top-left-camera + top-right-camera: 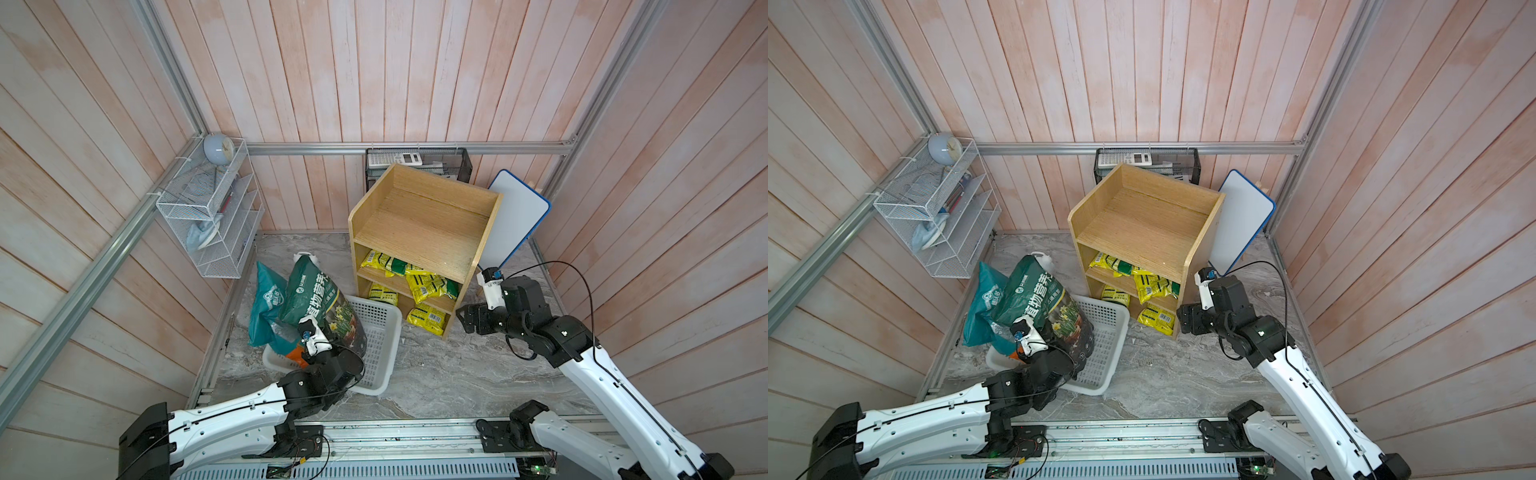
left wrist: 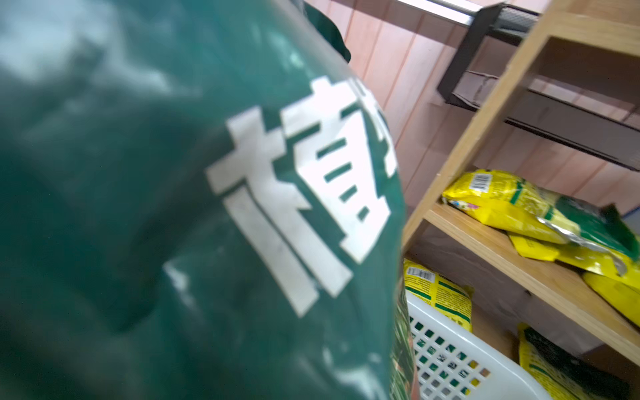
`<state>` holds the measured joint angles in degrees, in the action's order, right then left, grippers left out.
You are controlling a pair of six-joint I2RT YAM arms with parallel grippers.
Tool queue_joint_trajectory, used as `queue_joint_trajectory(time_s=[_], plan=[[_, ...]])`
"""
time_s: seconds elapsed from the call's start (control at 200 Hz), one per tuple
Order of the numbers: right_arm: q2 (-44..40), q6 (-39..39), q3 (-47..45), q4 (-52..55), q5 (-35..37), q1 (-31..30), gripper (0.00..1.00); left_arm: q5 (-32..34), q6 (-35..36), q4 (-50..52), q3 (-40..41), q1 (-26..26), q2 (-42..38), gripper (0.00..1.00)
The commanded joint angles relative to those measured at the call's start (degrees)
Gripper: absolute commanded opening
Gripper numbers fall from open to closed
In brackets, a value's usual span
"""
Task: Take down the fertilizer bag from the shelf
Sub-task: Place the fertilizer bag in the storage box, then pick up the fertilizer bag from the shelf.
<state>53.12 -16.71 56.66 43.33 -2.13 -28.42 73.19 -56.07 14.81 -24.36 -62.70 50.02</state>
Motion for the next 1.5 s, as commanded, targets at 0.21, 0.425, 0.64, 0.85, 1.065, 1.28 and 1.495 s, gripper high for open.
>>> queue_joint_trajectory(time_s=[0.21,0.425,0.64,0.85,1.065,1.28,1.495], plan=[[1.98,2.04,3.31,0.16,1.52,-4.84,0.87,10.87,-28.42,39.82,-10.79,1.06,-2.82,1.0],[0.51,3.5,3.45,3.66,6.79,-8.87,0.87,12.33,-24.8,43.28,-15.21,1.22,-9.57,1.0],[0.18,6.54,4.69,6.72,14.67,-19.87,0.87,15.13,-18.72,42.34,-21.53,1.4,-17.67,1.0],[9.53,11.44,10.33,5.96,17.03,-28.29,0.87,6.73,29.02,2.29,-22.67,1.53,-19.2,1.0],[21.85,19.7,19.09,6.38,18.13,-29.4,0.87,-12.2,29.22,12.11,-36.25,7.27,-7.6,1.0],[30.52,26.84,27.22,9.44,25.28,-29.46,0.86,-40.95,18.13,19.59,-39.21,27.1,-0.4,1.0],[34.78,31.8,27.59,7.83,31.83,-29.49,0.81,-60.8,8.51,15.35,-33.16,41.23,-0.06,1.0]])
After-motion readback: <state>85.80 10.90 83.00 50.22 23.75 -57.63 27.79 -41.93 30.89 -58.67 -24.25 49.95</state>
